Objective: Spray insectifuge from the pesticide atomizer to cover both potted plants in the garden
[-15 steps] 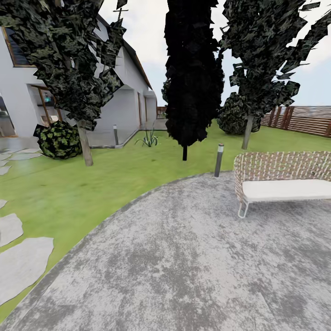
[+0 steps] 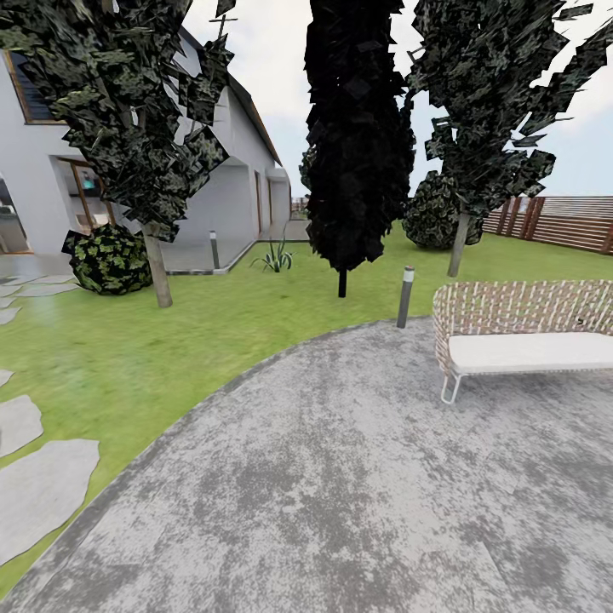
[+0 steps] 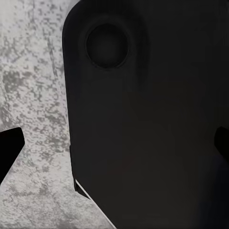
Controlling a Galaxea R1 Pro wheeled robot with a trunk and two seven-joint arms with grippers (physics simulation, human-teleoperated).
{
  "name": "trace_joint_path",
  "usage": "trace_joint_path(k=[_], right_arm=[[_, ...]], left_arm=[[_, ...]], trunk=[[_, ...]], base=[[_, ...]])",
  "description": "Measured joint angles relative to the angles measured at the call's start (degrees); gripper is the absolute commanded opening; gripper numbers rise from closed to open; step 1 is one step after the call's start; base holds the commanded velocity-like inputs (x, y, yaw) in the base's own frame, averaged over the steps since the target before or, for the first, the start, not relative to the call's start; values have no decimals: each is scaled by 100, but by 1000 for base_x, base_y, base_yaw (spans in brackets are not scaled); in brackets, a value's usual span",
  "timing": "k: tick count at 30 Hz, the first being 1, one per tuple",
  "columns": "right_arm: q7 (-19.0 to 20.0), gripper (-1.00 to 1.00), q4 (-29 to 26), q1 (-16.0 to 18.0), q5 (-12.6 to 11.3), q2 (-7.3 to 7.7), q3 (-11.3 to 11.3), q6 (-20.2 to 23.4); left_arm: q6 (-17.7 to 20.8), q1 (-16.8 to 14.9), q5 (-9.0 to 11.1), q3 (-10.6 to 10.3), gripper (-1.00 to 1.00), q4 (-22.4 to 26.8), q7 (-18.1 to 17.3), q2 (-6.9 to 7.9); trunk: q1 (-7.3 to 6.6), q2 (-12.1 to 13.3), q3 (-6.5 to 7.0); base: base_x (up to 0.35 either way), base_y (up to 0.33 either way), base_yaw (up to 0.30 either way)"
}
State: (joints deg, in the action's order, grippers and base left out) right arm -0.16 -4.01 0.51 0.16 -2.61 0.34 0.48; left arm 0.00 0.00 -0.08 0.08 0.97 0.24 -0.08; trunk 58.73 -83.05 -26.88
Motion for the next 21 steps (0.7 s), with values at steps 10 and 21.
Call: trace_joint_path(k=[10,21], right_arm=[[0,100,-108,0,-19,-2,-33,0],[-9,100,-751,4,4,181,-28,-2]], left_arm=[[0,0,1,0,100,3,0,0],[-719,-15,0,3,100,299,-28,41]], trunk=[[0,0,0],[0,0,1]], base=[[0,0,0],[0,0,0]])
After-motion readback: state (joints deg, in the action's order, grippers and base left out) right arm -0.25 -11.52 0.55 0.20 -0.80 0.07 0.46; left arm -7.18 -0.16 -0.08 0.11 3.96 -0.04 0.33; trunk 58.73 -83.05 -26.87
